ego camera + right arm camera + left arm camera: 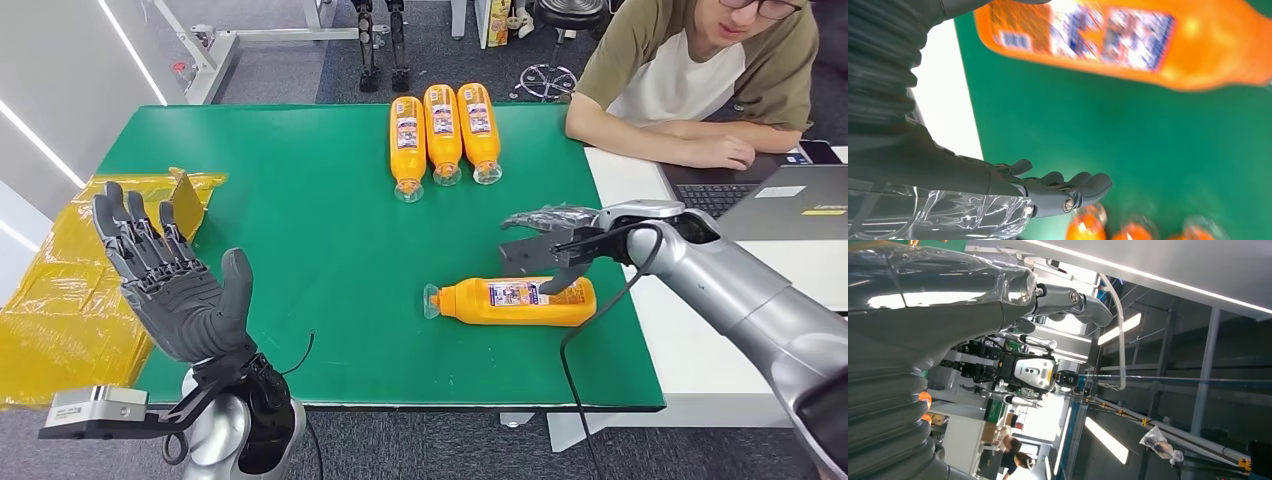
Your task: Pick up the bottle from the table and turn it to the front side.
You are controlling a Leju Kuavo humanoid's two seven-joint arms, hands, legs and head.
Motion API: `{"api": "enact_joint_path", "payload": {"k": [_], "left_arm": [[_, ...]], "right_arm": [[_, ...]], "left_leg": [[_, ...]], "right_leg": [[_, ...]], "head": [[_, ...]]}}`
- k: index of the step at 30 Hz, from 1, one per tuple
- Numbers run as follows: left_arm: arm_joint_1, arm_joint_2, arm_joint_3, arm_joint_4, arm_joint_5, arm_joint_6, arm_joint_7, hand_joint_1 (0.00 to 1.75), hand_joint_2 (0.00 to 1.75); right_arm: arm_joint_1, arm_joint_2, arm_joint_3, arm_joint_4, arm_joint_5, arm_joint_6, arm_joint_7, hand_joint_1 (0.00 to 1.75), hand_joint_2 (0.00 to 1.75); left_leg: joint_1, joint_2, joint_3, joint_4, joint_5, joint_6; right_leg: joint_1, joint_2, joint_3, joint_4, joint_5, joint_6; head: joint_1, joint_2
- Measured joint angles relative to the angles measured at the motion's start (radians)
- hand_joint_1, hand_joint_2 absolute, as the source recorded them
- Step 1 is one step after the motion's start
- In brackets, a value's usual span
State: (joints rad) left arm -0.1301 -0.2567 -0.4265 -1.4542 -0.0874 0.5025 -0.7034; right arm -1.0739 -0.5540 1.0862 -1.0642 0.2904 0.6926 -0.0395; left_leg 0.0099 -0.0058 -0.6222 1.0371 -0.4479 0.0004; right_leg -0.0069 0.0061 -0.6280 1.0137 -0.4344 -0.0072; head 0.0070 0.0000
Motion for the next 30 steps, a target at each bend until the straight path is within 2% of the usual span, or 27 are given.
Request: {"api": "enact_joint_path", "payload": {"k": [7, 15, 24, 26, 28, 30], "left_arm": [[0.000, 0.001, 0.000, 0.001, 0.001, 0.009, 0.000, 0.00, 1.75], [-0.001, 0.002, 0.001, 0.006, 0.003, 0.014, 0.000, 0.00, 1.75], [-0.001, 0.003, 0.001, 0.017, 0.000, 0.014, 0.000, 0.00, 1.75], [-0.001, 0.003, 0.001, 0.019, 0.000, 0.014, 0.000, 0.00, 1.75], [-0.002, 0.004, 0.001, 0.022, 0.000, 0.014, 0.000, 0.00, 1.75], [-0.004, 0.005, 0.001, 0.026, 0.000, 0.013, 0.000, 0.00, 1.75]], "right_arm": [[0.027, -0.057, 0.103, -0.014, 0.012, -0.094, -0.004, 0.00, 1.75], [0.089, -0.060, 0.180, 0.038, 0.037, -0.217, -0.030, 0.00, 1.75], [0.170, -0.058, 0.213, 0.135, 0.070, -0.386, -0.072, 0.00, 1.75], [0.178, -0.051, 0.217, 0.157, 0.085, -0.407, -0.071, 0.70, 1.75], [0.183, -0.040, 0.219, 0.182, 0.102, -0.427, -0.074, 1.57, 1.75], [0.183, -0.027, 0.220, 0.209, 0.114, -0.446, -0.083, 1.75, 1.75]], "left_leg": [[0.000, 0.000, 0.000, 0.000, 0.000, 0.001], [0.000, 0.000, 0.000, 0.000, 0.000, 0.000], [0.000, 0.000, 0.000, 0.000, -0.001, 0.001], [0.000, 0.000, 0.000, 0.000, -0.001, 0.001], [0.000, 0.001, 0.000, 0.000, -0.001, 0.001], [0.001, 0.002, 0.002, 0.000, -0.001, 0.001]], "right_leg": [[0.000, 0.000, 0.000, 0.000, 0.000, 0.000], [0.000, 0.000, 0.000, 0.000, 0.000, 0.000], [0.000, 0.000, 0.000, 0.000, 0.000, 0.000], [0.000, 0.000, 0.000, 0.000, 0.000, 0.000], [0.000, 0.000, 0.001, 0.000, 0.000, 0.000], [0.000, 0.001, 0.002, 0.000, 0.000, 0.000]], "head": [[0.000, 0.000], [0.000, 0.000], [0.000, 0.000], [0.000, 0.000], [0.000, 0.000], [0.000, 0.000]]}}
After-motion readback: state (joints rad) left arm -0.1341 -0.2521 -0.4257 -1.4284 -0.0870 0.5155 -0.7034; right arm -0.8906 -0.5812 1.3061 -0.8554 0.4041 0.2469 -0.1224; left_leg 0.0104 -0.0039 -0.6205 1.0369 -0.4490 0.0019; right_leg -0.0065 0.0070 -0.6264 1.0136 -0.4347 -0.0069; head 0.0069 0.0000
